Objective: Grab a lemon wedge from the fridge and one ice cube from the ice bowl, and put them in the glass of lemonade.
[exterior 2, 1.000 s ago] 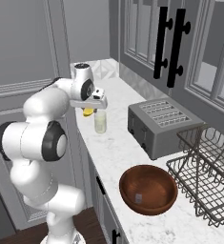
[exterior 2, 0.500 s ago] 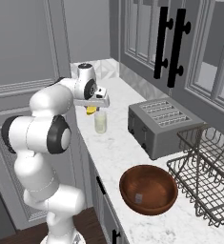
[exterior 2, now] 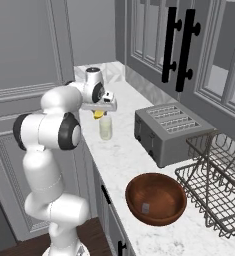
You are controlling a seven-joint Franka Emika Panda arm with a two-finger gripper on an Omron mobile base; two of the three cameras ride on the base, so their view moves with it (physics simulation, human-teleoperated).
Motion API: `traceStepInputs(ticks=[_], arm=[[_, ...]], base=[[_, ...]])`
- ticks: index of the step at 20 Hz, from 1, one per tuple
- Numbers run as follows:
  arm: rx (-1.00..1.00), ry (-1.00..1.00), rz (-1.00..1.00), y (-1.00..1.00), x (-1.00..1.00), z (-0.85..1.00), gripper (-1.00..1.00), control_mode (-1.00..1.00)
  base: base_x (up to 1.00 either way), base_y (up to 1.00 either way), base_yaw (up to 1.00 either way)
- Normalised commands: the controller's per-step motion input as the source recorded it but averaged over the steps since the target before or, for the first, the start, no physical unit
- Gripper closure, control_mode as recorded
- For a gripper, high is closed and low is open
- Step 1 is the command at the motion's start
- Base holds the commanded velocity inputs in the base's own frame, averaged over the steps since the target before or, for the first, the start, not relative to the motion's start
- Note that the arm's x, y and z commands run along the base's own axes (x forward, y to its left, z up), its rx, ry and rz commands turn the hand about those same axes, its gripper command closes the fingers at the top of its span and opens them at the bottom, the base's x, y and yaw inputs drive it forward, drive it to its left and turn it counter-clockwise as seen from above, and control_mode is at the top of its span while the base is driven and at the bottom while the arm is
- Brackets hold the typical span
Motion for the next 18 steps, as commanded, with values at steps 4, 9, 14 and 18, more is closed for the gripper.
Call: traceStepInputs(ticks=[4,9,14,18], arm=[[0.0,-0.03,0.0,0.0,0.17,-0.62,1.0,-1.0],[0.0,0.03,0.0,0.0,0.28,0.0,1.0,-1.0],[0.0,0.09,0.0,-0.07,0.37,0.0,1.0,-1.0],[0.0,0.01,0.0,0.0,0.07,0.0,1.0,-1.0]], base=[[0.0,0.0,0.0],[0.0,0.0,0.0],[0.0,0.0,0.0],[0.0,0.0,0.0]])
